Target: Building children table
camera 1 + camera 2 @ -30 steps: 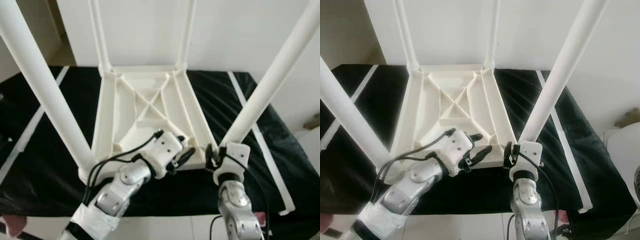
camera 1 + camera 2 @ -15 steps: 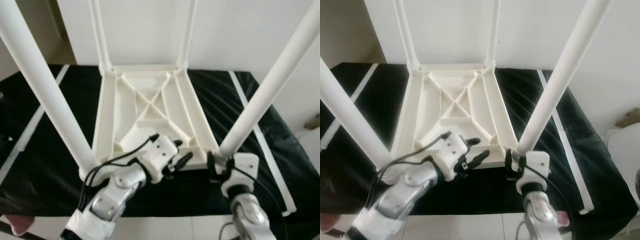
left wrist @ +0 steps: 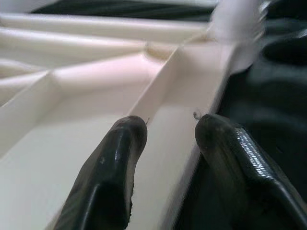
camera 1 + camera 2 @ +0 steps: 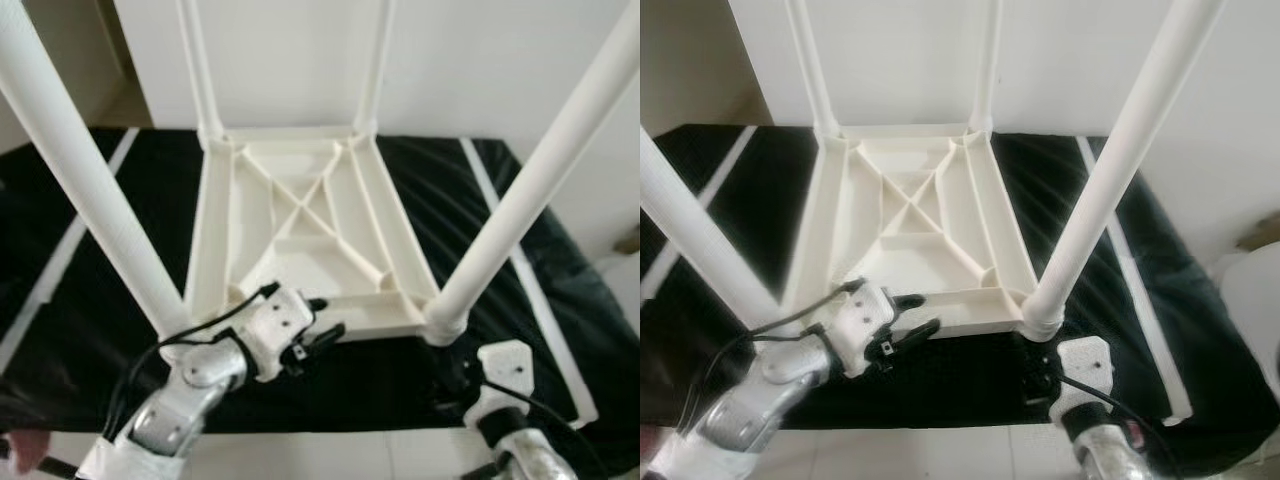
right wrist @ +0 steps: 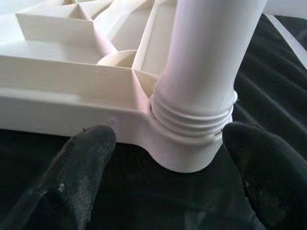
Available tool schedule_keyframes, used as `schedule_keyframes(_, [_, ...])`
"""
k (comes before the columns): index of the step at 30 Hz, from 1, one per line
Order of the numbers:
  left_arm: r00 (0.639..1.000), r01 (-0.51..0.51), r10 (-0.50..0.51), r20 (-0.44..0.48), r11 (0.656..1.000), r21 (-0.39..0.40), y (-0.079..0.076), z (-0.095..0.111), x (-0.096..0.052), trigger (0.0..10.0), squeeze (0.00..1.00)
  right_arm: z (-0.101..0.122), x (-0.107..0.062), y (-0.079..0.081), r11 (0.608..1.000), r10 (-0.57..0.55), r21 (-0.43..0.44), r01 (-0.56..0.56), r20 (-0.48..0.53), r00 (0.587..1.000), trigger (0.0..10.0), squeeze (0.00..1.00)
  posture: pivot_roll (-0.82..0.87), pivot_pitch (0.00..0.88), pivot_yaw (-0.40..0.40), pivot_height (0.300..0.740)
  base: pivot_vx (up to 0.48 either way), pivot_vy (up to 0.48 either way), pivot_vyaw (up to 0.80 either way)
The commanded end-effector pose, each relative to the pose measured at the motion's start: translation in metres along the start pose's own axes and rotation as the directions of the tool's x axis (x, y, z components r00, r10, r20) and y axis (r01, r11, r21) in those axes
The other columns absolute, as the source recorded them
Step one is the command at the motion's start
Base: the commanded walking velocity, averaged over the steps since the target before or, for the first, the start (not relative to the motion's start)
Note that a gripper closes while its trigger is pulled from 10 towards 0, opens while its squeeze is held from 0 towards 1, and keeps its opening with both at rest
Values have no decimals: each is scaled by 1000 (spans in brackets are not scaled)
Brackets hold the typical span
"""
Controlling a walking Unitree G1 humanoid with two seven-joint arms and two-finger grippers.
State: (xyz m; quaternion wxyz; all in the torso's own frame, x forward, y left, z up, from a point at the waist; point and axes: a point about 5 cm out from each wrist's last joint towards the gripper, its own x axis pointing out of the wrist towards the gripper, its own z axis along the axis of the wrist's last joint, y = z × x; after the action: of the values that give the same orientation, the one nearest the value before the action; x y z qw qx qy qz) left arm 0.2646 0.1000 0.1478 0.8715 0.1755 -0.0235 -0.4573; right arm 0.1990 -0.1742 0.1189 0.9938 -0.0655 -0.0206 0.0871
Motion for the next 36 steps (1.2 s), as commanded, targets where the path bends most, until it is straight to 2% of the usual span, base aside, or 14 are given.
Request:
schedule_keyframes(1, [1000,-2,2,-24,1000,16,5,-5,-5,10000,0,4,2,-4,1000,-17,-4,17,26,1000,10000,0,-133,134,17,740,0,0,0])
schedule_keyframes(3, [999,-25,27,-44,999,41,13,-8,-8,10000,0,8,9,-4,999,-38,-6,38,52,998,10000,0,-133,135,18,740,0,0,0])
schedule_keyframes(4, [996,-71,75,-55,996,59,22,-11,-12,10000,0,11,17,0,999,-48,-1,48,77,996,10000,0,-133,135,21,740,0,0,0])
schedule_keyframes(6, [993,-96,100,-58,993,65,26,-11,-13,10000,0,13,21,1,999,-48,4,48,87,995,10000,0,-132,134,21,740,0,0,0])
schedule_keyframes(12, [970,-205,213,-114,976,77,42,-24,-30,10000,0,25,47,9,997,-65,56,57,152,986,10000,0,-134,133,16,740,0,0,0])
schedule_keyframes(14, [961,-238,245,-126,969,68,46,-27,-36,10000,0,27,53,14,998,-25,68,15,160,987,10000,0,-132,131,18,740,0,0,0])
schedule_keyframes(15, [949,-276,283,-140,959,67,50,-30,-44,10000,0,29,59,21,996,31,73,-44,168,985,10000,0,-125,130,14,740,0,0,0])
schedule_keyframes(18, [943,-290,299,-147,954,75,52,-31,-48,10000,0,30,61,25,994,61,74,-75,168,984,10000,0,-125,130,14,740,0,0,0])
schedule_keyframes(21, [920,-339,349,-178,937,83,59,-36,-63,10000,0,28,66,34,988,133,53,-143,164,978,10000,0,-110,127,4,740,0,0,0])
schedule_keyframes(23, [916,-350,359,-181,933,81,59,-37,-66,10000,0,27,68,37,986,144,57,-155,160,976,10000,0,-105,126,0,740,0,0,0])
schedule_keyframes(25, [918,-350,356,-175,935,64,55,-35,-67,10000,0,26,71,39,983,161,62,-172,155,975,10000,0,-96,125,-6,740,0,0,0])
schedule_keyframes(30, [948,-298,293,-126,954,-23,38,-26,-57,10000,0,23,73,39,982,168,59,-179,148,975,10000,0,-90,123,-16,740,0,0,0])
schedule_keyframes(33, [979,-187,176,-102,977,-103,20,-20,-55,10000,0,21,73,36,982,168,56,-178,144,975,10000,0,-85,123,-21,740,0,0,0])
schedule_keyframes(36, [992,-57,40,-123,988,-143,2,-18,-60,10000,0,20,73,33,983,166,52,-175,141,976,10000,0,-79,123,-25,740,0,0,0])
